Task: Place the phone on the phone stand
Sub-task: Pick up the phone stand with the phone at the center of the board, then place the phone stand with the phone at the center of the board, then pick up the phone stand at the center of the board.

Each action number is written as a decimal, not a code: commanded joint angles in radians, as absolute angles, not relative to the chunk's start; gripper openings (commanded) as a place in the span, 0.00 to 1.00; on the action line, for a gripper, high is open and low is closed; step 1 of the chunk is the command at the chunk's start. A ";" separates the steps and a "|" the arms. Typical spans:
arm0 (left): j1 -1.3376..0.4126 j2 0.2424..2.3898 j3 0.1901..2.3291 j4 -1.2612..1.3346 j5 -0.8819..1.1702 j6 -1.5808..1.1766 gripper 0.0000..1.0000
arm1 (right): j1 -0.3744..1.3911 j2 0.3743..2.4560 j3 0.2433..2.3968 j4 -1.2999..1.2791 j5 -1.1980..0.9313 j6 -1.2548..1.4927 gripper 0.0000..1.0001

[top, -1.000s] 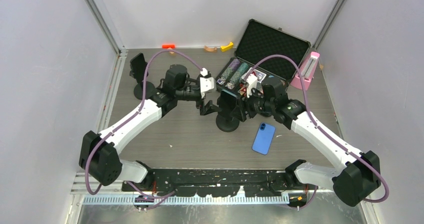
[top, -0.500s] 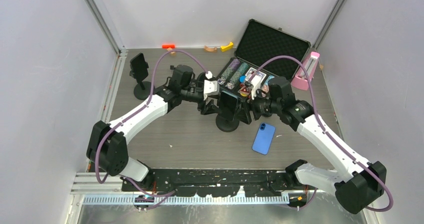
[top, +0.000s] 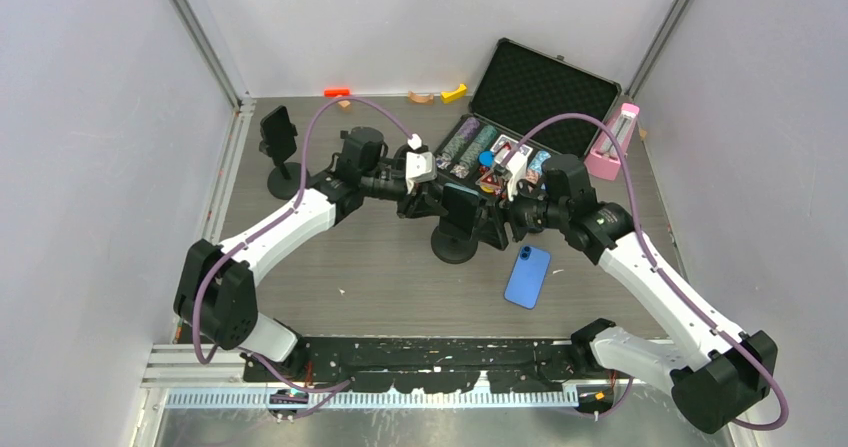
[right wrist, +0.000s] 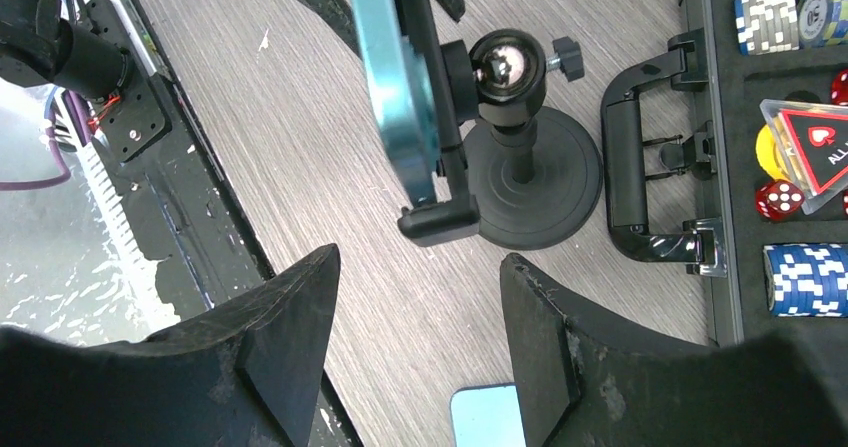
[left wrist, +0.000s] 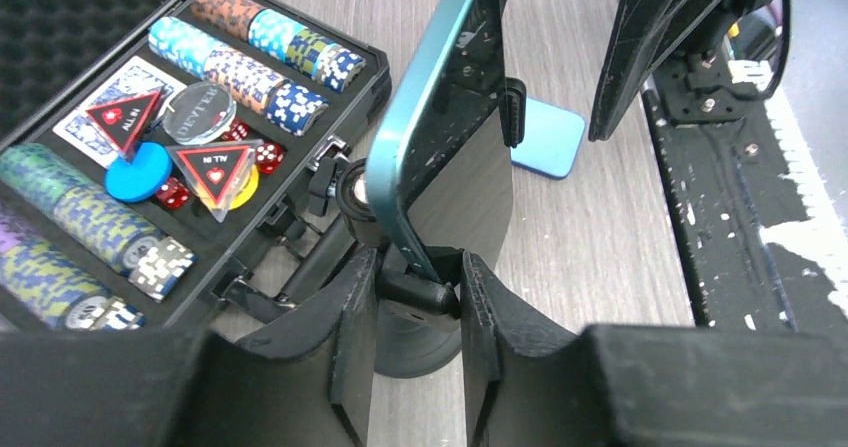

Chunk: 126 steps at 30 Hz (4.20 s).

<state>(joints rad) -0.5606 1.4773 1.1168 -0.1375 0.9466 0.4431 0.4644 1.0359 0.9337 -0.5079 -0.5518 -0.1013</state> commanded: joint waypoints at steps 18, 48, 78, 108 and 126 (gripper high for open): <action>-0.385 1.211 1.073 -0.240 0.666 0.393 0.00 | 0.451 0.991 0.977 -0.498 -0.517 -0.102 0.65; 0.045 1.433 1.062 0.203 0.433 0.145 0.01 | 0.443 1.007 0.952 -0.452 -0.497 -0.078 0.65; -0.365 1.226 1.252 -0.262 0.228 0.281 0.91 | 0.406 0.990 0.928 -0.421 -0.491 -0.062 0.65; -0.472 2.139 1.870 -0.645 -0.005 0.256 0.62 | 0.336 0.997 0.891 -0.386 -0.533 -0.017 0.66; -0.471 2.151 1.970 -0.712 0.029 0.483 0.13 | 0.324 0.977 0.881 -0.380 -0.542 -0.006 0.65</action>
<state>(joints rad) -0.4717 2.1712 1.9282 -0.7113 0.0311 0.3969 0.3302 1.0016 0.8845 -0.4236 -0.5232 -0.0200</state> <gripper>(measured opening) 0.248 0.655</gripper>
